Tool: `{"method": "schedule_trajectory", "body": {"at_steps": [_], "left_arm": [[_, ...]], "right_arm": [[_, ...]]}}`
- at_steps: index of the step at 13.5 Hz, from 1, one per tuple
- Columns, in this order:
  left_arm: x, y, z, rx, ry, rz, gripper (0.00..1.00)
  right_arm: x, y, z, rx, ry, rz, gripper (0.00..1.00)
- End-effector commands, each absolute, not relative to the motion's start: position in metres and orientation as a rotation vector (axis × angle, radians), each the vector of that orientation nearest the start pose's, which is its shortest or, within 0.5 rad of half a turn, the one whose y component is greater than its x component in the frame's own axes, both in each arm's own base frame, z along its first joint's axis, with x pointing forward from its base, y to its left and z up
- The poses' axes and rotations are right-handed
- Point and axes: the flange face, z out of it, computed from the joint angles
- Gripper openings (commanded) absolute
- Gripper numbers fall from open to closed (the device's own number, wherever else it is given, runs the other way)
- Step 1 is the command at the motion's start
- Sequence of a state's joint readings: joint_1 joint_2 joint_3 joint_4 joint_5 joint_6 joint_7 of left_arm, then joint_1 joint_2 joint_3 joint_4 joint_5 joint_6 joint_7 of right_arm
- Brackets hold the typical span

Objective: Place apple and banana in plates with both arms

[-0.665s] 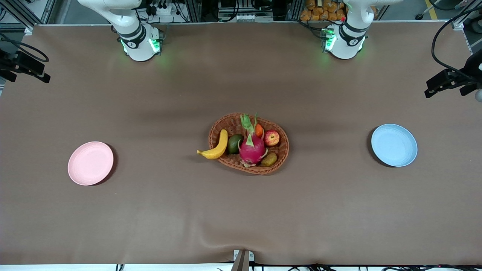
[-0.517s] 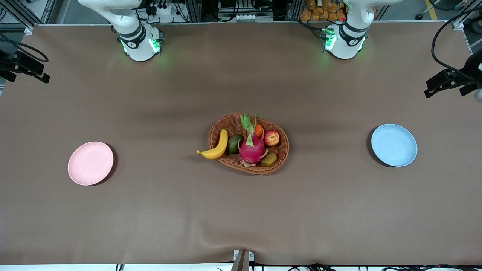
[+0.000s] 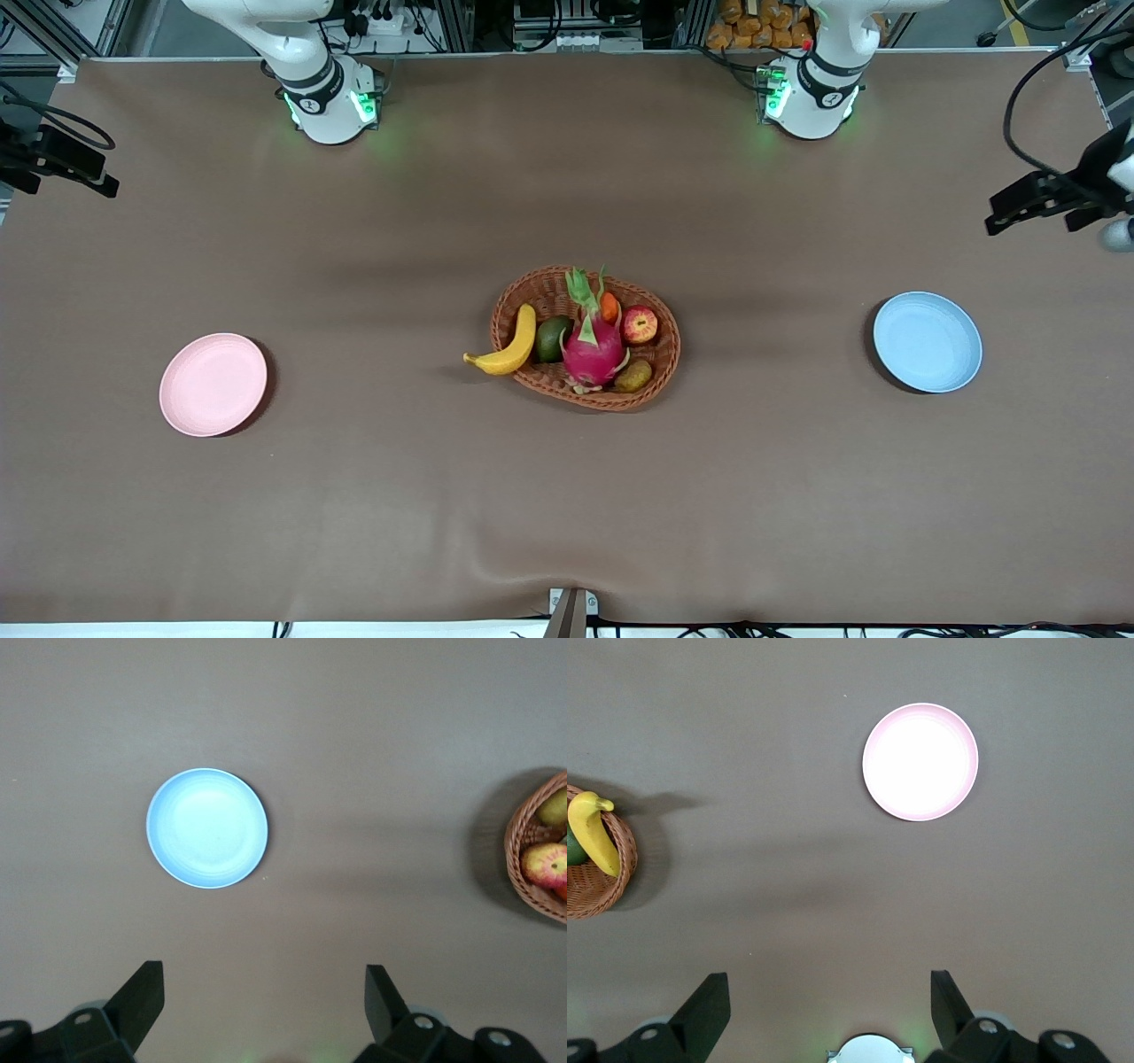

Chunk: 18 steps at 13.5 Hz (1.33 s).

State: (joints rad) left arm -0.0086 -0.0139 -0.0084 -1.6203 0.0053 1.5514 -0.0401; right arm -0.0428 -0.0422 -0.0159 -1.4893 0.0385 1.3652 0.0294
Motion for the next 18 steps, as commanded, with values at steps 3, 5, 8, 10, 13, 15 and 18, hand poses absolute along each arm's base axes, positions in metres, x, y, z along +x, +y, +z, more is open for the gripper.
{"method": "schedule_trajectory", "body": {"at_steps": [3, 5, 8, 10, 13, 15, 18], "left_arm": [[0.574, -0.05, 0.559, -3.179, 0.042, 0.222, 1.0], [0.587, -0.063, 0.537, -3.207, 0.075, 0.235, 1.0], [0.607, -0.119, 0.498, -3.24, 0.175, 0.247, 1.0], [0.621, -0.163, 0.478, -3.224, 0.272, 0.252, 1.0], [0.63, -0.202, 0.457, -3.224, 0.375, 0.195, 1.0], [0.631, -0.23, 0.437, -3.214, 0.464, 0.177, 1.0], [0.629, -0.272, 0.41, -3.219, 0.541, 0.126, 1.0]], "right_arm": [[0.521, -0.028, 0.663, -3.091, 0.141, 0.149, 1.0], [0.521, -0.028, 0.663, -3.09, 0.141, 0.149, 1.0], [0.521, -0.031, 0.662, -3.09, 0.148, 0.153, 1.0], [0.521, -0.031, 0.661, -3.088, 0.148, 0.153, 1.0], [0.522, -0.031, 0.66, -3.087, 0.148, 0.151, 1.0], [0.525, -0.031, 0.656, -3.085, 0.147, 0.162, 1.0], [0.528, -0.031, 0.651, -3.079, 0.149, 0.171, 1.0]]}}
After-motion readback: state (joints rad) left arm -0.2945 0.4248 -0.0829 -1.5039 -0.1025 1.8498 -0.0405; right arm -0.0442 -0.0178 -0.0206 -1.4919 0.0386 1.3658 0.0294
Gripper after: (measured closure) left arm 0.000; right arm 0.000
